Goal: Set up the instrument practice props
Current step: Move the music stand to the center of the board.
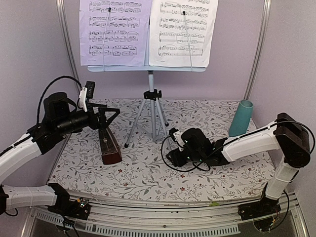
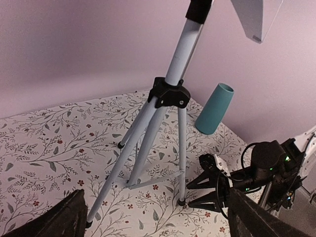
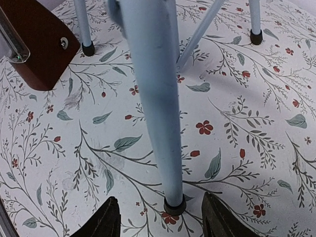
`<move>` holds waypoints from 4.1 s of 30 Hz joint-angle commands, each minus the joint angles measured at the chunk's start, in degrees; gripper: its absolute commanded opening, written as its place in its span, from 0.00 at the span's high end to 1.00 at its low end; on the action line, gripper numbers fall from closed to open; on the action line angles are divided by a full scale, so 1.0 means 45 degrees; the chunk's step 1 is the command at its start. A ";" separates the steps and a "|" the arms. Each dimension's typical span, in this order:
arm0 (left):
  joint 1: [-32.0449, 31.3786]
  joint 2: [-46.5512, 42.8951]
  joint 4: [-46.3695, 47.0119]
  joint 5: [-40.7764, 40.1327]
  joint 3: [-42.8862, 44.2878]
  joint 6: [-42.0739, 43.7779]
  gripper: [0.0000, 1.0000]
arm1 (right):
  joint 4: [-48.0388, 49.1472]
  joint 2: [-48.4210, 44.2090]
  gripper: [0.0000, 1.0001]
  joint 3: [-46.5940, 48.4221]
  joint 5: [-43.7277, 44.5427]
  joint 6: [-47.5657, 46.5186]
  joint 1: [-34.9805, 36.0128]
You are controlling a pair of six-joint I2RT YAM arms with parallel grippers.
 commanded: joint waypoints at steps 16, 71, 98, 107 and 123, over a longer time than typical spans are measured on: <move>-0.1520 0.2500 0.1576 -0.0793 0.0482 0.0508 0.01 | -0.0596 0.1601 0.73 0.1557 0.0903 -0.0655 -0.0336; -0.0476 0.9936 0.3208 -0.2483 0.5010 0.0432 0.04 | -0.1722 0.3405 1.00 0.4417 0.1466 -0.1724 -0.3100; 0.0031 0.7813 0.2791 -0.2379 0.3813 0.0263 0.03 | -0.1501 0.2842 0.55 0.4722 0.0651 -0.2543 -0.3804; 0.0102 0.6267 0.2535 -0.2636 0.2837 -0.0231 0.01 | -0.1245 0.1666 0.15 0.3887 0.0430 -0.2470 -0.3728; 0.0872 0.0612 0.0107 -0.4682 -0.0267 -0.1595 0.01 | 0.0266 -0.1847 0.01 0.0672 0.2111 -0.2284 -0.2260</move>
